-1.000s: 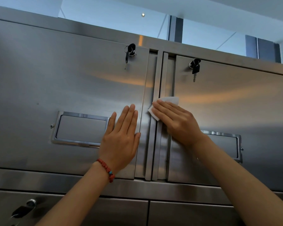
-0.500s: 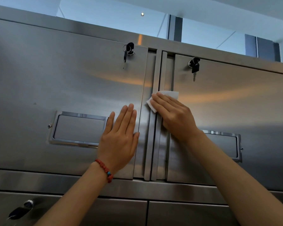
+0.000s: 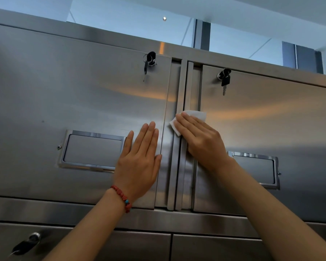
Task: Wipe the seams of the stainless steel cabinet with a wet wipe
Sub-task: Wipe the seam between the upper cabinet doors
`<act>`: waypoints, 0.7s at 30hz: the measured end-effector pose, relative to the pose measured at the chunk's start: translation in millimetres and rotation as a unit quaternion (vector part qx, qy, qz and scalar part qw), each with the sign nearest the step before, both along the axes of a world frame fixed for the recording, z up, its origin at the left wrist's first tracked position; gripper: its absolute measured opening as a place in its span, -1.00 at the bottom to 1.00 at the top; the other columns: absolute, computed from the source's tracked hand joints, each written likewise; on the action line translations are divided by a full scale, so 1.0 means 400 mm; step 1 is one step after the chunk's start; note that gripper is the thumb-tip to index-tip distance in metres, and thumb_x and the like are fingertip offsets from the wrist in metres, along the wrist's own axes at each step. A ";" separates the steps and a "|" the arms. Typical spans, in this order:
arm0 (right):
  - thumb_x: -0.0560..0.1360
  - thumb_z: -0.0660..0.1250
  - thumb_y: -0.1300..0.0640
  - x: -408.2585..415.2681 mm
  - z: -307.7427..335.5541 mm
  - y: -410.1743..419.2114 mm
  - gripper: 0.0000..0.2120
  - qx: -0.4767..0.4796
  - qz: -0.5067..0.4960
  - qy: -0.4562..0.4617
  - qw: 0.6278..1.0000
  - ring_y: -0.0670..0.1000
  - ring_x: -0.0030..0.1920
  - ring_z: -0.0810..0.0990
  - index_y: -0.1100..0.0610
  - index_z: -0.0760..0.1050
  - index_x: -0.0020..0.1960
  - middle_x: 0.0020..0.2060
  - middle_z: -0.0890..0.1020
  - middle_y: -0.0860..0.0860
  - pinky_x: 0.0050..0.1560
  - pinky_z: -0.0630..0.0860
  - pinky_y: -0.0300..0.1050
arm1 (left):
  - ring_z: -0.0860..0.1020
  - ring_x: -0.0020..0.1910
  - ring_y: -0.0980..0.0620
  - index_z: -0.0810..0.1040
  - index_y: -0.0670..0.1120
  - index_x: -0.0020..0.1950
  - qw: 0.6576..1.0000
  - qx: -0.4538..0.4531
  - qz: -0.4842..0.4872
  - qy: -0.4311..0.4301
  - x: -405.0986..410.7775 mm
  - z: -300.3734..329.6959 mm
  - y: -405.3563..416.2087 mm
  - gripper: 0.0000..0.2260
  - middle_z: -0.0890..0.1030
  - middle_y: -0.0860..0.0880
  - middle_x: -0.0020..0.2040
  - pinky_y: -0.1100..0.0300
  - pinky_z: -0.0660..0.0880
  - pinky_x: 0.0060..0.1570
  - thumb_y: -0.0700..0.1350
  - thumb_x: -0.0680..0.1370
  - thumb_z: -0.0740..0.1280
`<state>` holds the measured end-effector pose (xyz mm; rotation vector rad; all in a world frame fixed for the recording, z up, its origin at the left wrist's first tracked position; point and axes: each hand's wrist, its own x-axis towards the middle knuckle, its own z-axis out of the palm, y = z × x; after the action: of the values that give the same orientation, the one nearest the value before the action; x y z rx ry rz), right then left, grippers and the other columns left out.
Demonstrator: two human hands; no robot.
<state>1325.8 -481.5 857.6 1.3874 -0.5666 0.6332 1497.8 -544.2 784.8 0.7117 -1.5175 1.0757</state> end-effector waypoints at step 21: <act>0.29 0.51 0.41 0.030 0.020 -0.012 -0.62 -0.018 0.015 -0.052 0.998 0.24 0.08 0.61 0.38 0.58 0.09 0.06 0.61 0.29 0.09 0.51 0.13 | 0.20 0.45 -0.16 0.26 -0.26 0.44 1.000 0.003 0.004 -0.001 -0.002 -0.001 -0.006 -0.50 0.22 -0.23 0.46 -0.16 0.18 0.39 0.02 0.60 0.00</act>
<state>1337.8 -486.3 865.7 1.3371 -0.6148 0.7407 1497.1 -546.6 784.4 0.7213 -1.5218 1.0796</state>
